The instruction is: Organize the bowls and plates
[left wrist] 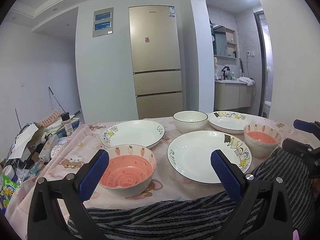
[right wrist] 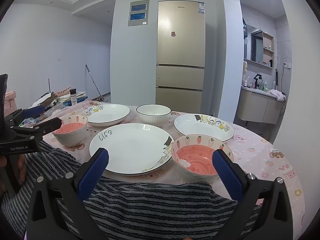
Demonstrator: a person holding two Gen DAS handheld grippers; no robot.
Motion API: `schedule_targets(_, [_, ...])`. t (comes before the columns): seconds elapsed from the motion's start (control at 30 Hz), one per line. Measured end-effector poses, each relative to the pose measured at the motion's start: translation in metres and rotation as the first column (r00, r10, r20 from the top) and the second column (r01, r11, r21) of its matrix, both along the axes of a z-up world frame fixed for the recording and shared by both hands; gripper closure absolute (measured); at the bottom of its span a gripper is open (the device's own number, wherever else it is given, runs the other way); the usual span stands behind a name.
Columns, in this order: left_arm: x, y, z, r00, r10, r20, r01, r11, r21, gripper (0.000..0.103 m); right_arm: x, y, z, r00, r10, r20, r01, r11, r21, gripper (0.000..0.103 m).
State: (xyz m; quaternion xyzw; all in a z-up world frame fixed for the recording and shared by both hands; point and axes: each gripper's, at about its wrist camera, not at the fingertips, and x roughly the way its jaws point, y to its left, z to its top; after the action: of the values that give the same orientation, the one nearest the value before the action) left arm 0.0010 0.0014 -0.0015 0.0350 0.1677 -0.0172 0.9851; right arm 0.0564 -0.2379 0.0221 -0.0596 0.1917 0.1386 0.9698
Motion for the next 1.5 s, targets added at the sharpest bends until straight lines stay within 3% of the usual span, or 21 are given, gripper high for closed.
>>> schedule_targets(1.5, [-0.0031,-0.0082,0.001,1.0,-0.019,0.003,0.019,0.999,0.031,0.0,0.0002,0.002,-0.0003,1.0,0.008,-0.008,-0.008,1.0,-0.002,0.0])
